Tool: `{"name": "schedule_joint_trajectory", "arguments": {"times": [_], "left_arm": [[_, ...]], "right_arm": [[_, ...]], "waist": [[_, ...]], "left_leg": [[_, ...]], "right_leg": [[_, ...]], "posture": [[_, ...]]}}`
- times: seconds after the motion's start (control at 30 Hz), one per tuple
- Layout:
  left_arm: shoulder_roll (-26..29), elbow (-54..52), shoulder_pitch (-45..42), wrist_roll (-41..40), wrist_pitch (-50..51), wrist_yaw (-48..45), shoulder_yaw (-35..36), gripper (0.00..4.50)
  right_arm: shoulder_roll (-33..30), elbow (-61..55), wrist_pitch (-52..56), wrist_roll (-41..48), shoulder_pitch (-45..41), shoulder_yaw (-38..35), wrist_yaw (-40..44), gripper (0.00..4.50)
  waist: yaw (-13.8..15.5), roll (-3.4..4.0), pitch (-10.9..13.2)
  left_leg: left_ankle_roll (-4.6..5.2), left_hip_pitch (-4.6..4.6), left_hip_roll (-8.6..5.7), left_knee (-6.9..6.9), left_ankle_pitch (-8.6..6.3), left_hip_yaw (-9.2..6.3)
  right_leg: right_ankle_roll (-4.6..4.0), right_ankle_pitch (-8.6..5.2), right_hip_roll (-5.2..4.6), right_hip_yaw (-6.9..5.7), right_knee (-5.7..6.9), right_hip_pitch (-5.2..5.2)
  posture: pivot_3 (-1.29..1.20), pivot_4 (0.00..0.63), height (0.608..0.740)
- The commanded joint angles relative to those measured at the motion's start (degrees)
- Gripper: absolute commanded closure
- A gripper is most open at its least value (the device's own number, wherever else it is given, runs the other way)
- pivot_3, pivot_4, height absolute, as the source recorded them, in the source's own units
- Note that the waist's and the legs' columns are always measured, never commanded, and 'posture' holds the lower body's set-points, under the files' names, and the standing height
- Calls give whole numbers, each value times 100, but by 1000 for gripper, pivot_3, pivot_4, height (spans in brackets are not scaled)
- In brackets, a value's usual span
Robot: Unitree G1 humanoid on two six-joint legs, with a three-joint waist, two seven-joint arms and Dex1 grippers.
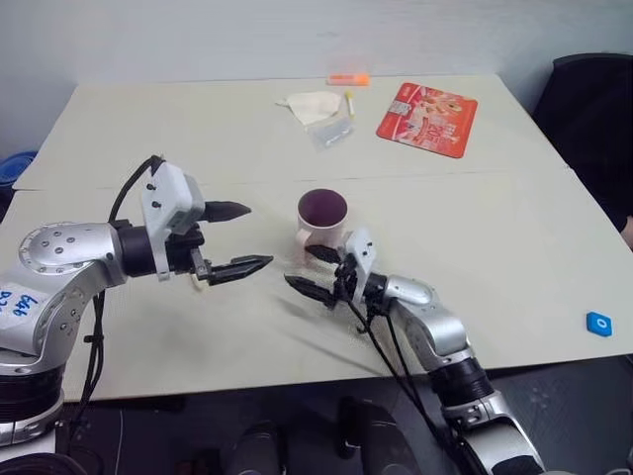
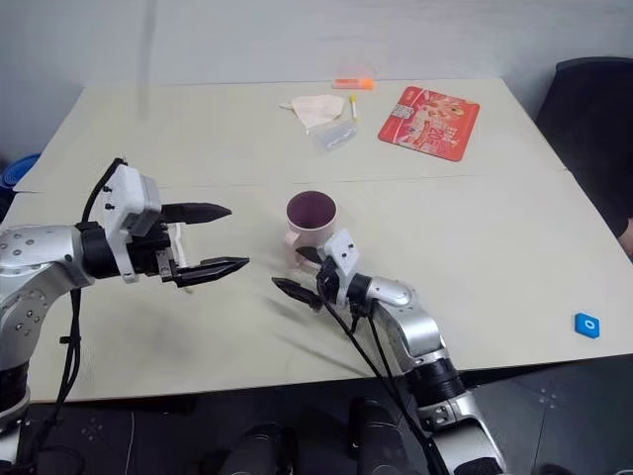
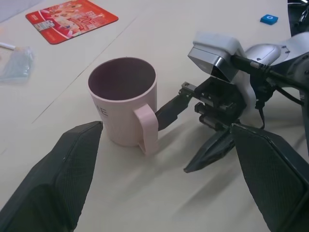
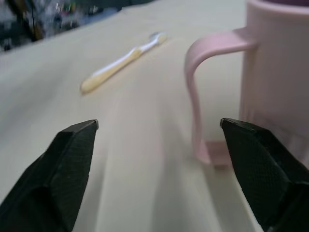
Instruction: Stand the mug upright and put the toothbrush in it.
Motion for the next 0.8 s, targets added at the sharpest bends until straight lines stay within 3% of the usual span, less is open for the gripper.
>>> {"name": "schedule_joint_trajectory", "arguments": {"times": [0.03, 0.13, 0.23, 0.43, 0.6, 0.8], "left_arm": [[183, -235, 267, -228, 394, 224, 549, 0], [127, -218, 405, -337, 1337, 1009, 1040, 0], [-75, 83, 171, -83, 2344, 2032, 1195, 0], [-1143, 1327, -1137, 825, 3807, 3788, 970, 0], [-1991, 2817, -2101, 1559, 3992, 4604, 883, 0], [-2671, 3877, -2787, 1949, 3702, 5103, 1243, 0]], "right_arm": [[-604, -1007, 643, 149, 100, -102, 219, 357], [-1351, -1777, 1317, 554, 177, -526, 422, 357], [-1964, -2364, 1984, 1141, 138, -1027, 590, 27], [-2563, -3062, 3032, 2348, -600, -1774, 652, 27], [-2589, -3084, 3366, 2953, -1261, -1994, 451, 27], [-2633, -3097, 3234, 2946, -1310, -1937, 168, 27]], "waist": [[4, 0, 0], [13, 0, 0], [38, -2, 1], [164, -6, 1], [194, -13, -3], [215, -17, -2]], "left_leg": [[0, 0, 0, 0, 0, 0], [2, -1, 2, 0, -1, -3], [4, 2, -2, 0, 0, -6], [5, 10, -6, 1, 0, -4], [3, 5, -10, 0, 0, -4], [3, 1, -10, 0, 0, 3]], "right_leg": [[0, 0, 0, 0, 0, 0], [0, 0, 0, -1, -4, 0], [0, 0, -2, -2, -2, 5], [1, 1, 0, -2, 7, 10], [2, 1, -1, -11, 1, 9], [4, 3, -5, -22, -2, 5]], "posture": [[0, 150, 740], [0, 150, 740], [0, 150, 740], [0, 150, 740], [0, 150, 740], [0, 150, 740]]}}
